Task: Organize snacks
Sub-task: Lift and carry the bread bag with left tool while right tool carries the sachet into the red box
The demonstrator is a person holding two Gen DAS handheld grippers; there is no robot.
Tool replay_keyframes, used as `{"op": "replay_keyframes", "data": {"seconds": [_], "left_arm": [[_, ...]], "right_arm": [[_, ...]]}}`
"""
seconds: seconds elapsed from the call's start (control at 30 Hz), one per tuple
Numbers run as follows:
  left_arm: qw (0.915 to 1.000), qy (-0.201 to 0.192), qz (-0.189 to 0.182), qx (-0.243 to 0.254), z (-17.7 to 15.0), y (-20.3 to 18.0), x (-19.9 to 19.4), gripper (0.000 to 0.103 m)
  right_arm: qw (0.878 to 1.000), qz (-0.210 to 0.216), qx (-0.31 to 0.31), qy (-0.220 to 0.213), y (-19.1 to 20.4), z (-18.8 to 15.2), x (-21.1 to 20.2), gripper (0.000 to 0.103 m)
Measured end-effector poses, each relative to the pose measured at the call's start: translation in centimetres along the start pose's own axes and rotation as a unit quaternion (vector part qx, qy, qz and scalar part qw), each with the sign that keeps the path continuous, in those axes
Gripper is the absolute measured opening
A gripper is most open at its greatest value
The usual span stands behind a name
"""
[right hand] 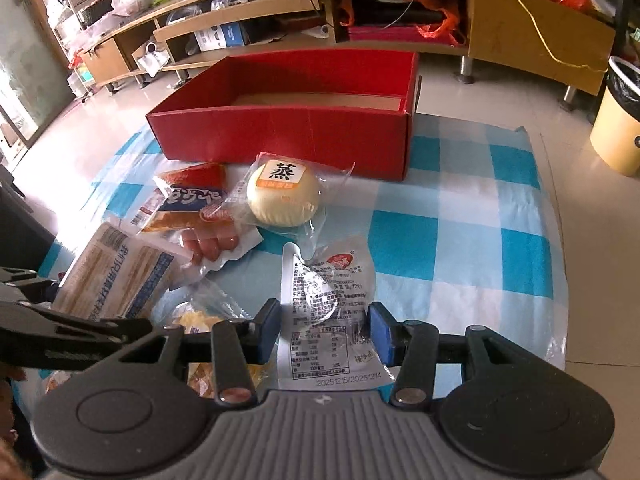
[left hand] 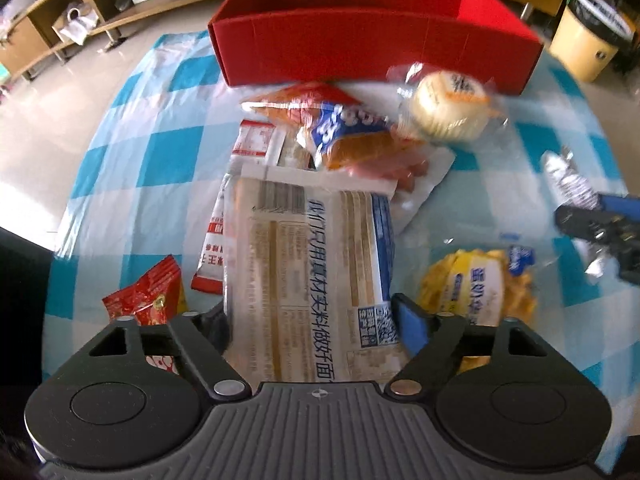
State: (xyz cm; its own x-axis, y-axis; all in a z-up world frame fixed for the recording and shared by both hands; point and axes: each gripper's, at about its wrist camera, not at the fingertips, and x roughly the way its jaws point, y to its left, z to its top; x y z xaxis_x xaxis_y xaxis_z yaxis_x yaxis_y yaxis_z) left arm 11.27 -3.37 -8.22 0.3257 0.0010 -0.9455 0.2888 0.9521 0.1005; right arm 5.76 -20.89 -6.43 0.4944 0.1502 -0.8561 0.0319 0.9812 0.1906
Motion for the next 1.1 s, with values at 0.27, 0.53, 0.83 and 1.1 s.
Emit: {"op": "replay_keyframes", "data": {"seconds": [0.27, 0.53, 0.83, 1.1], "left_arm": [[0.9995, 0.006, 0.011, -0.028, 0.2, 0.8, 0.3, 0.078], [0.9976, -0.009, -0.028, -0.063, 0.5, 1.9, -2.3, 0.076], [0.996, -0.022, -0.06, -0.063, 1.1, 1.7, -3.7, 0.076], [0.9923, -0.024, -0.102, -0.067, 0.6, 2.1, -5.1, 0.076]], "right_arm": [[1.0, 0.005, 0.001, -0.001, -0.1, 0.2, -0.2, 0.045], [0.999, 0.019, 0.009, -0.026, 0.0, 0.9, -1.5, 0.045], [0.999, 0.028, 0.014, -0.035, 0.1, 1.6, -1.5, 0.045], [0.998, 0.036, 0.017, -0.038, 0.1, 1.6, -1.7, 0.045]]}}
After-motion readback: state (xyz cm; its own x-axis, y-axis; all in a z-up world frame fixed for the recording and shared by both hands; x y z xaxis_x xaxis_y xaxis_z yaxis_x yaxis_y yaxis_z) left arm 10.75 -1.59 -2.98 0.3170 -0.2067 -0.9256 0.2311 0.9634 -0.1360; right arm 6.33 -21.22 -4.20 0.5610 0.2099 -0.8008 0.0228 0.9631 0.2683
